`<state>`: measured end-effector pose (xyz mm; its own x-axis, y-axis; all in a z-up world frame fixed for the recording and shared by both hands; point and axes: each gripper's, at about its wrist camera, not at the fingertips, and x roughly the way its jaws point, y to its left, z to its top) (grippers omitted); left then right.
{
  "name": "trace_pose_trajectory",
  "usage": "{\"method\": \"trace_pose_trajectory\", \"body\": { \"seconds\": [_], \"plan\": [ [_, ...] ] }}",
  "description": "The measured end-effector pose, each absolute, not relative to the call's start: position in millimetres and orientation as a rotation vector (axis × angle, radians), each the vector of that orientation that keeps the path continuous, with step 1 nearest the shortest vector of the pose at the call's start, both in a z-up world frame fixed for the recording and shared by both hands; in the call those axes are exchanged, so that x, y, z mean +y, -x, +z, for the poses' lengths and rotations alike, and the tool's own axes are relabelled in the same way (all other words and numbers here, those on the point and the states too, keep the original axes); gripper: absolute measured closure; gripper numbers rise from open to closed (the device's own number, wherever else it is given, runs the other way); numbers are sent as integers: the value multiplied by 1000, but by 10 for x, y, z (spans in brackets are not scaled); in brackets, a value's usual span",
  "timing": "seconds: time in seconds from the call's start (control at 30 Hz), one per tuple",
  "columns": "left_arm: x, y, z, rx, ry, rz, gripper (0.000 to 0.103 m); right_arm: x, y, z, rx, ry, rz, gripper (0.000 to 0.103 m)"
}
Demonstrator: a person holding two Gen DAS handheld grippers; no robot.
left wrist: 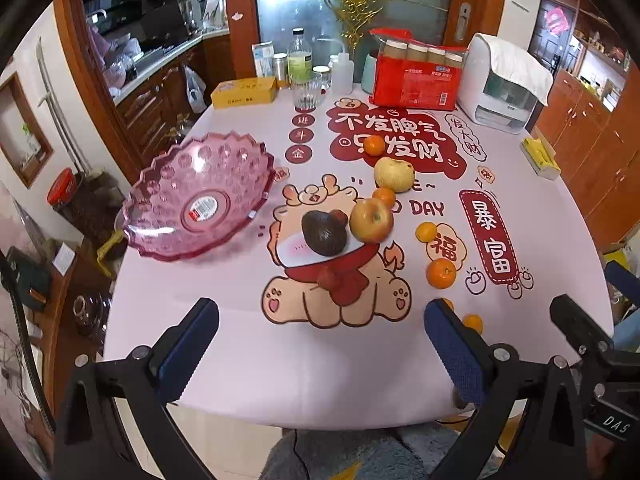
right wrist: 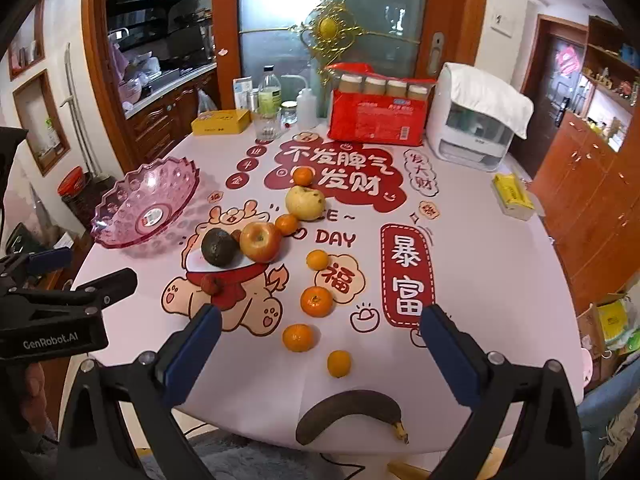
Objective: Organize fruits
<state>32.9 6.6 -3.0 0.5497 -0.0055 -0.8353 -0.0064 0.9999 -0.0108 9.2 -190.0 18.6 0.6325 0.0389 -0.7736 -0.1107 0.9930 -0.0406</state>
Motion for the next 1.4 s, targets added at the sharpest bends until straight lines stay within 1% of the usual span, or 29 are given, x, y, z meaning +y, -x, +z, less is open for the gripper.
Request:
{"method": "trace_pose_trajectory", "body": {
  "seconds": [0.53, 0.97, 1.4],
  "plan": [
    [444, -306, -98, 1035, -47, -108, 1, -1523, 180, 133, 922, 9, -38, 3],
    [415, -337, -132, 1038, -105, -178, 1, -1475, 263, 90, 934, -26, -118, 3],
    [316, -395, -300, 1090, -156, -207, 1, -1539, 288, -37, 973, -50, -169, 3]
  ]
}}
